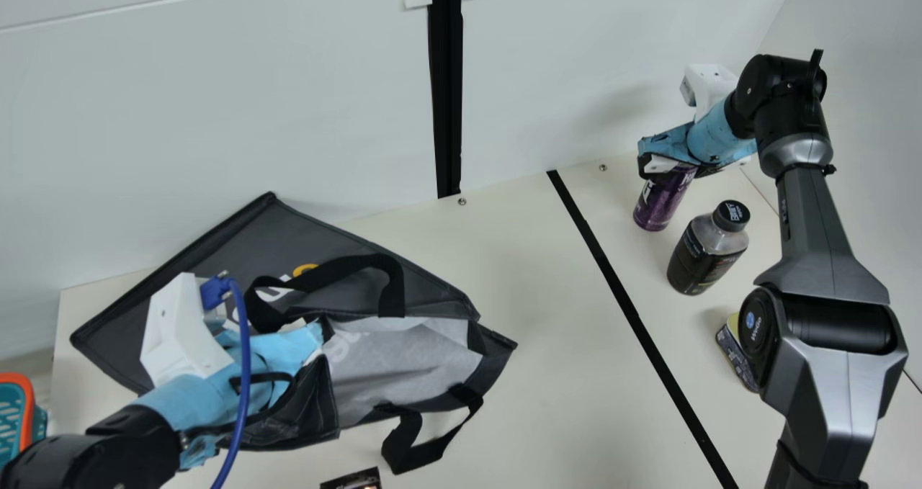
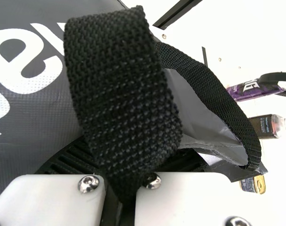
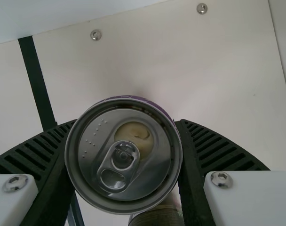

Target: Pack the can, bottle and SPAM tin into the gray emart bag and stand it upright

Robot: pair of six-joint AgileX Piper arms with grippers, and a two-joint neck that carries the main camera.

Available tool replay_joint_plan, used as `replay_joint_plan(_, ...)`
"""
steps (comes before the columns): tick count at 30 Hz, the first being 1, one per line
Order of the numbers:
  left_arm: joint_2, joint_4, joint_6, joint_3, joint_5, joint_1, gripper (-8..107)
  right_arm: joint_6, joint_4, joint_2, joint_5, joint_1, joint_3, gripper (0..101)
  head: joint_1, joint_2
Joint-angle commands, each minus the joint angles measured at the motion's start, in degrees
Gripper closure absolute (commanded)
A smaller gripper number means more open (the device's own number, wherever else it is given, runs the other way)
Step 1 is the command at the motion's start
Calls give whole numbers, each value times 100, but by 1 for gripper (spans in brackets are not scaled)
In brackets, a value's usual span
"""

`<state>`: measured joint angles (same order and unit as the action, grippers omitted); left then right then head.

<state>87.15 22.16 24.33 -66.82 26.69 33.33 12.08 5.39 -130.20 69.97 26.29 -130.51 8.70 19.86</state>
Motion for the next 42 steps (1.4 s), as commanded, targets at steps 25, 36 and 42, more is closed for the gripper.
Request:
replay_joint_plan(25, 0, 0, 0, 0, 0, 0, 107, 746, 472, 541, -7, 107, -71, 101, 130, 14)
replay_joint_plan(36, 0, 0, 0, 0, 0, 0, 107, 886, 568, 1012, -7, 2, 244, 101, 130, 14)
replay_joint_plan(42, 0, 0, 0, 0, 0, 0, 107, 886, 572, 1322, -7, -99, 490, 101, 130, 14)
